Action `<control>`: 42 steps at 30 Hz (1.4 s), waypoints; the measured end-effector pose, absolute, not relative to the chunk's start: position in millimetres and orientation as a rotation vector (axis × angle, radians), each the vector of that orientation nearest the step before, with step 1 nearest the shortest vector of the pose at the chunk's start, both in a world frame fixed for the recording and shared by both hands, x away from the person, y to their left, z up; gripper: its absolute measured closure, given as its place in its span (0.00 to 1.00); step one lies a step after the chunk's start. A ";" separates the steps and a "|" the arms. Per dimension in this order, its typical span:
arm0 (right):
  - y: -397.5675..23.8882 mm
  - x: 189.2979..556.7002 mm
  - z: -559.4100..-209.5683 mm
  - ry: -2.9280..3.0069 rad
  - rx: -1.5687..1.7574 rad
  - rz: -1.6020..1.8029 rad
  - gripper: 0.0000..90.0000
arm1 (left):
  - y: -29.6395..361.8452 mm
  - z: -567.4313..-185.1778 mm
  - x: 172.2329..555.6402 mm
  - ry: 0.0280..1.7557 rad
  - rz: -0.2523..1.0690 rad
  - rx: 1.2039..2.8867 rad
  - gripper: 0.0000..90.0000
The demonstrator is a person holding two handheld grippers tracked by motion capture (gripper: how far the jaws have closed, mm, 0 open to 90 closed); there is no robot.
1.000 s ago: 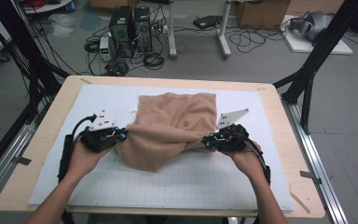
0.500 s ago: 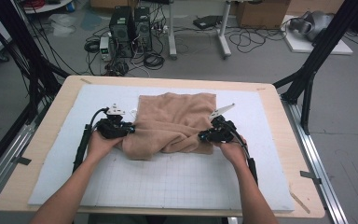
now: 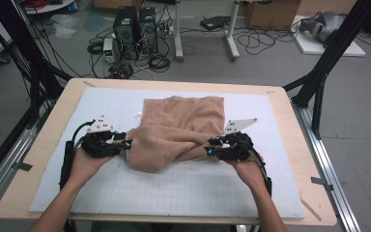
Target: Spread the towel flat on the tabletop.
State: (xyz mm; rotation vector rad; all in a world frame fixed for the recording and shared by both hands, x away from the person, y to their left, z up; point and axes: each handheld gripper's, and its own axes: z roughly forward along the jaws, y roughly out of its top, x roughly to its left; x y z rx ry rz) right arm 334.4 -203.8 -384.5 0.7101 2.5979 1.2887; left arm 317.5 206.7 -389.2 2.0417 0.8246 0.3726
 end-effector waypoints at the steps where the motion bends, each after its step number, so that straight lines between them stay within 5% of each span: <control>1: -199.5 332.2 -389.0 2.608 0.702 1.273 0.69 | 203.5 -393.3 313.5 0.814 0.362 2.059 0.63; 11: -163.6 350.8 -431.3 2.663 0.783 1.163 0.61 | 173.4 -434.9 320.8 0.791 0.297 2.192 0.61; 16: -155.2 356.3 -438.0 2.625 0.793 1.128 0.74 | 167.5 -436.2 322.7 0.786 0.324 2.188 0.71; 20: -154.5 355.6 -437.1 2.628 0.777 1.119 0.85 | 164.3 -434.5 319.1 0.760 0.353 2.188 0.89; 42: -202.2 339.1 -365.2 2.626 0.629 1.274 0.89 | 223.0 -352.2 313.8 0.814 0.474 1.952 0.95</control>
